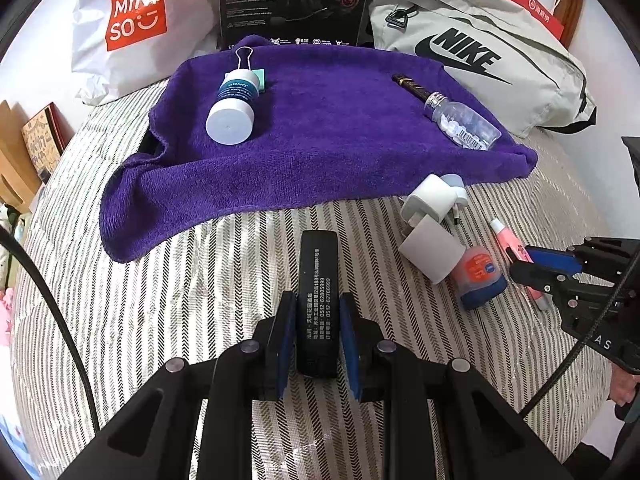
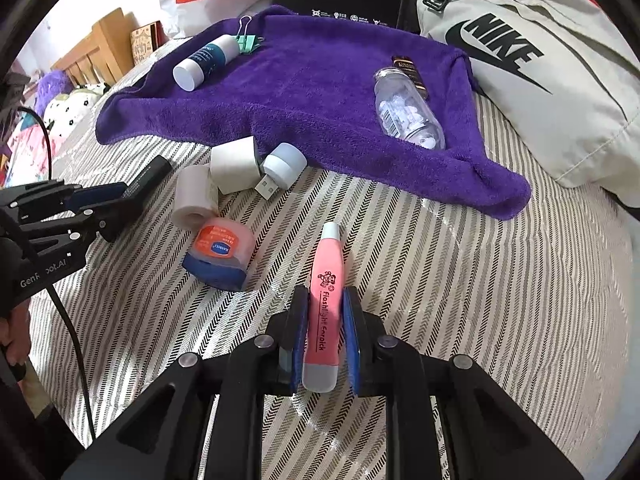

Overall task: Organize rigid objects
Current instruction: 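Carry the case with left tool while right tool carries the highlighter onto the towel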

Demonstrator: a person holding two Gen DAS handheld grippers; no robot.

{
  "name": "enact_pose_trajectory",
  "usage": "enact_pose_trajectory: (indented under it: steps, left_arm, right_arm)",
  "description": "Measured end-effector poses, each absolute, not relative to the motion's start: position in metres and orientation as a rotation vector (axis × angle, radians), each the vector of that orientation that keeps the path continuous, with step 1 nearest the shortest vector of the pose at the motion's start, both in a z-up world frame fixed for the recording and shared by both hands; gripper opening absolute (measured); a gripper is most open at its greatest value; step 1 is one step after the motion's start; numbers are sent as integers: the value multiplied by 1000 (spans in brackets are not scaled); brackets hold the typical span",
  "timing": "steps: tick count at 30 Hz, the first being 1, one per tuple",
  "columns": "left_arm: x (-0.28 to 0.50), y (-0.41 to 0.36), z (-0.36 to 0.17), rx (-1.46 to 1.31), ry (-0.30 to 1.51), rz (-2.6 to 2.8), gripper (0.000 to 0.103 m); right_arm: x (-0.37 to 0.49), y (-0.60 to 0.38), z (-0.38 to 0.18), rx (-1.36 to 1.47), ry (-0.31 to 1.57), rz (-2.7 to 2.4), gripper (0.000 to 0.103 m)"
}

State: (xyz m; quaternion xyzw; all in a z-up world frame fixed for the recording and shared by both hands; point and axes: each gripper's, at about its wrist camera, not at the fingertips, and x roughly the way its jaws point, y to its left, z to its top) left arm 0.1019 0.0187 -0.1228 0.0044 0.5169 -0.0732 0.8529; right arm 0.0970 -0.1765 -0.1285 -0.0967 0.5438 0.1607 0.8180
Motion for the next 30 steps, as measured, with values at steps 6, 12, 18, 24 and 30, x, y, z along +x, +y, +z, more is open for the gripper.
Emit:
enact_pose_trajectory:
  steps: [6,12,18,24,30]
  left_arm:
    - [100,20,-123,7,1089,-167,21]
    - [101,18,-123,10,1078,-166,21]
    - [101,18,-122,4,1096,-174,21]
    - [102,21,-123,-21,1093,-188,21]
    - [98,29,-112,-40,1101,-177,21]
  right_arm:
    - [99,-171,-129,-225,1161,329,17]
    - [96,-167,-128,-259,1170,335,16]
    - [99,-176,-127,-200,1195,365,16]
    - [94,-173,-127,-225,1180,364,16]
    - [92,-182,-116,-186,1170,374,16]
